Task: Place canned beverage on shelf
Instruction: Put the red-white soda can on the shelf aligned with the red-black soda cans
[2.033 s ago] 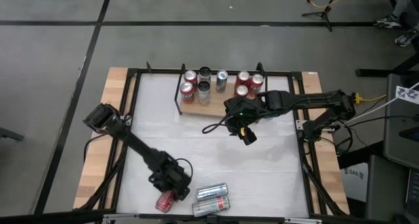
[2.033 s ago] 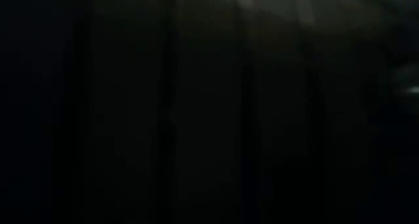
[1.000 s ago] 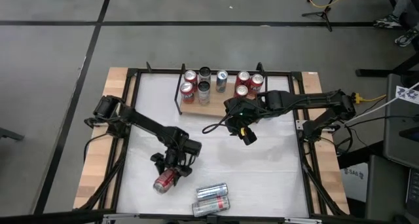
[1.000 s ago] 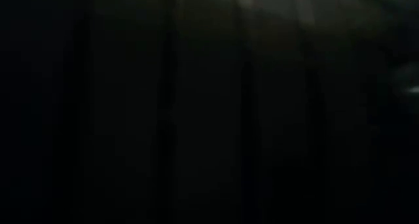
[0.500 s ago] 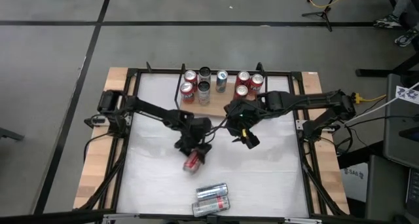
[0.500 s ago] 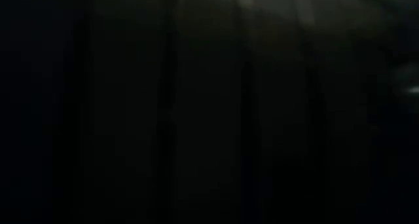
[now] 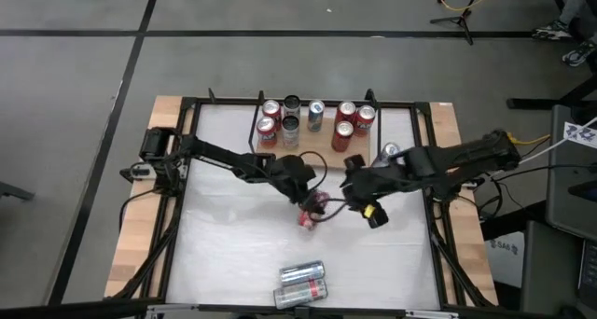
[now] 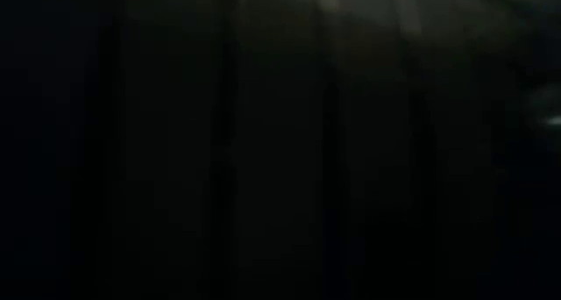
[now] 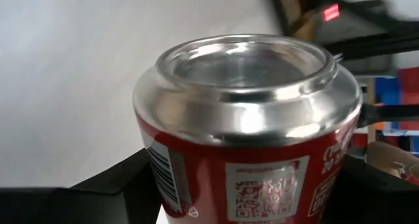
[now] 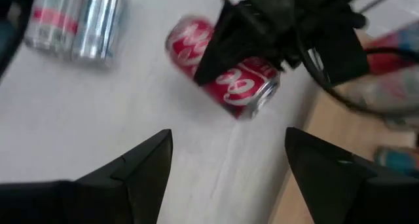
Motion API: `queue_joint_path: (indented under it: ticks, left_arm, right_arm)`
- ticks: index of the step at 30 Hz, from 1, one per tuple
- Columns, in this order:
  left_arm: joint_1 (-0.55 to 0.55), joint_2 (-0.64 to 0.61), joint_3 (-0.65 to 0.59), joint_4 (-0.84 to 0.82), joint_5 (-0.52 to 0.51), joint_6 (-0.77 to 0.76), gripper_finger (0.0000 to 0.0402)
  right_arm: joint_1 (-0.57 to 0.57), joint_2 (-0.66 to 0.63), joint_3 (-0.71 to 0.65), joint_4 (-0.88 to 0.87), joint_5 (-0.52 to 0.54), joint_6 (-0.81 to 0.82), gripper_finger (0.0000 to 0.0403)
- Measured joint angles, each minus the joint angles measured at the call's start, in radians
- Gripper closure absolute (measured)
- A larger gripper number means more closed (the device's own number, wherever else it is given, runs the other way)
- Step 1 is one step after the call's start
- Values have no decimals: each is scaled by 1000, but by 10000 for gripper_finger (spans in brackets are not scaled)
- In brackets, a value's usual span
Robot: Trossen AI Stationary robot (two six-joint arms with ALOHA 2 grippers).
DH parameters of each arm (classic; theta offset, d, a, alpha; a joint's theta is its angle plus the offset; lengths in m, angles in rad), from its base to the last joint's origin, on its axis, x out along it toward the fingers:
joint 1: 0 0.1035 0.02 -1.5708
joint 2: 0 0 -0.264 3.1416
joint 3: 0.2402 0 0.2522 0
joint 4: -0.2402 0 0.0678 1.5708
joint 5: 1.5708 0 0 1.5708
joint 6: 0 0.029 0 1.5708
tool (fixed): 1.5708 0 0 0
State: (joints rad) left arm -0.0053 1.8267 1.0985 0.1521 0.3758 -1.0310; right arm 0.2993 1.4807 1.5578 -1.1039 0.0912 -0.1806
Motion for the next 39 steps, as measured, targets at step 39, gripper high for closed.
queue_joint_path:
  ticks: [39]
  left_arm:
    - [-41, 0, 0, 1371, -547, 487, 111]
  right_arm:
    - [264, -260, 1, 415, 623, -116, 117]
